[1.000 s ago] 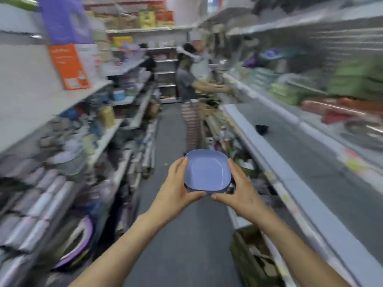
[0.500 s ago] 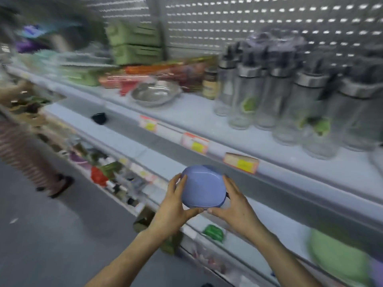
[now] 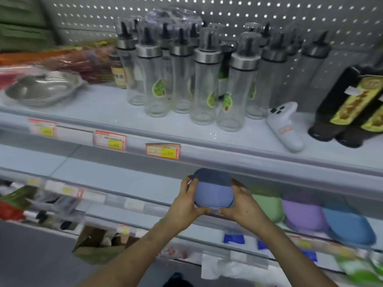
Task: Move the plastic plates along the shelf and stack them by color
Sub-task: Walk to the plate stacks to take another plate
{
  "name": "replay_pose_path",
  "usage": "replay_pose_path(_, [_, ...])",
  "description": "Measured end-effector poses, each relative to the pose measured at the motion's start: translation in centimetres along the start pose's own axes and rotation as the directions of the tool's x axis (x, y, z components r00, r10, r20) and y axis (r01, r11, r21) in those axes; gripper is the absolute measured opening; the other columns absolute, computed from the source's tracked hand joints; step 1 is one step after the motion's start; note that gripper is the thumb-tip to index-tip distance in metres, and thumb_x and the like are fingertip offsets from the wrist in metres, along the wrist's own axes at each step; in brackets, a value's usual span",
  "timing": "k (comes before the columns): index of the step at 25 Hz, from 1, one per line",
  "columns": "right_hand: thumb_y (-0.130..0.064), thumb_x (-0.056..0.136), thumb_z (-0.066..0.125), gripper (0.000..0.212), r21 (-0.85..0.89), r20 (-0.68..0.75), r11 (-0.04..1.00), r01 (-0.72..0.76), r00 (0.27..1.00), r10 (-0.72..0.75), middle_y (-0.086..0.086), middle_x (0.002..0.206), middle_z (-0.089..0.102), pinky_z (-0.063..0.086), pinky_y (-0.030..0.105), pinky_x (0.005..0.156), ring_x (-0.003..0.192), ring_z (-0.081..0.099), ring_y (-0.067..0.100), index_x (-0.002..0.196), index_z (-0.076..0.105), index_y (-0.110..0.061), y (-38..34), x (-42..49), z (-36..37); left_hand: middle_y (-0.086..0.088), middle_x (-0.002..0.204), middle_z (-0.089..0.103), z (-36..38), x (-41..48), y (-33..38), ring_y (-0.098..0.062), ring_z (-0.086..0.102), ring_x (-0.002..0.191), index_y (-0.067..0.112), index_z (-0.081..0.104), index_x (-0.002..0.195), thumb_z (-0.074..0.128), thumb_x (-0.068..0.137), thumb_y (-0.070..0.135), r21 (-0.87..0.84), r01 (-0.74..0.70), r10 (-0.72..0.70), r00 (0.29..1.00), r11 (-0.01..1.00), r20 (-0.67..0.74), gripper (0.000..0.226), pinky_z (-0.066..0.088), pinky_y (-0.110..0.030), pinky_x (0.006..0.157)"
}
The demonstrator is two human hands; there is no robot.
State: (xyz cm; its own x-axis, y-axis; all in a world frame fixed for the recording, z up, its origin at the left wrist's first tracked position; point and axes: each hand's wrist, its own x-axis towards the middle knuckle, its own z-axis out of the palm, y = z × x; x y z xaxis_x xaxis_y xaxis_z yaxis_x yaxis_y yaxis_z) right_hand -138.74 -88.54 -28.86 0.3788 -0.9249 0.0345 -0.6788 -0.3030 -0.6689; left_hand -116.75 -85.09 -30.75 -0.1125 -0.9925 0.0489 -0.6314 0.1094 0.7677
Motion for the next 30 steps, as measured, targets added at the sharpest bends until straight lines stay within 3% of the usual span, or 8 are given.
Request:
replay_pose_path(5, [-0.074, 0.066, 0.073, 0.079, -0.209, -0.011, 0.975, -0.082, 0.997, 0.081, -0.014, 0.121, 0.059, 0.047, 0.03, 0.093, 0.112, 0.054, 0.011, 0.133, 0.05, -0.039, 3.6, -0.4, 0.5, 0.01, 0.16, 0.017, 2.2, 1.3, -0.2, -0.019, 0.057, 0.125, 0.034, 0.021, 0.159, 0.085, 0.076, 0.047, -0.017, 0.037, -0.035, 0.996, 0.999, 0.076, 0.106, 0.045, -0.022, 0.098])
replay_pose_path(10, [-0.069, 0.065, 0.075, 0.094, -0.346, -0.06, 0.927, -0.144, 0.99, 0.131, -0.005, 0.137, 0.056, 0.036, 0.026, 0.104, 0.127, 0.039, 0.017, 0.144, 0.046, -0.026, 4.5, -0.9, 1.2, 0.013, 0.161, 0.016, 3.6, 2.4, -1.6, -0.022, 0.061, 0.121, 0.04, 0.017, 0.157, 0.087, 0.074, 0.047, -0.005, 0.081, -0.079, 0.986, 0.997, 0.148, 0.109, 0.053, -0.032, 0.1])
replay_pose_path(22, [-0.067, 0.076, 0.074, 0.105, -0.293, -0.127, 0.945, -0.145, 0.986, 0.112, 0.002, 0.155, 0.043, 0.024, 0.024, 0.119, 0.144, 0.029, 0.017, 0.158, 0.031, -0.018, 5.1, -1.8, 1.9, 0.01, 0.161, 0.019, 4.4, 3.4, -2.0, -0.018, 0.057, 0.126, 0.032, 0.019, 0.159, 0.087, 0.074, 0.051, 0.002, 0.028, -0.028, 0.982, 1.0, 0.188, 0.11, 0.051, -0.028, 0.1])
replay_pose_path(30, [-0.076, 0.09, 0.048, 0.1, -0.338, -0.128, 0.93, -0.142, 0.986, 0.104, 0.003, 0.165, 0.029, 0.016, 0.027, 0.124, 0.151, 0.02, 0.016, 0.163, 0.016, -0.015, 5.6, -2.8, 2.2, 0.011, 0.159, 0.02, 4.2, 2.9, -1.4, -0.019, 0.06, 0.121, 0.035, 0.015, 0.158, 0.071, 0.083, 0.065, 0.023, 0.022, -0.026, 0.982, 0.999, 0.189, 0.099, 0.055, -0.034, 0.099])
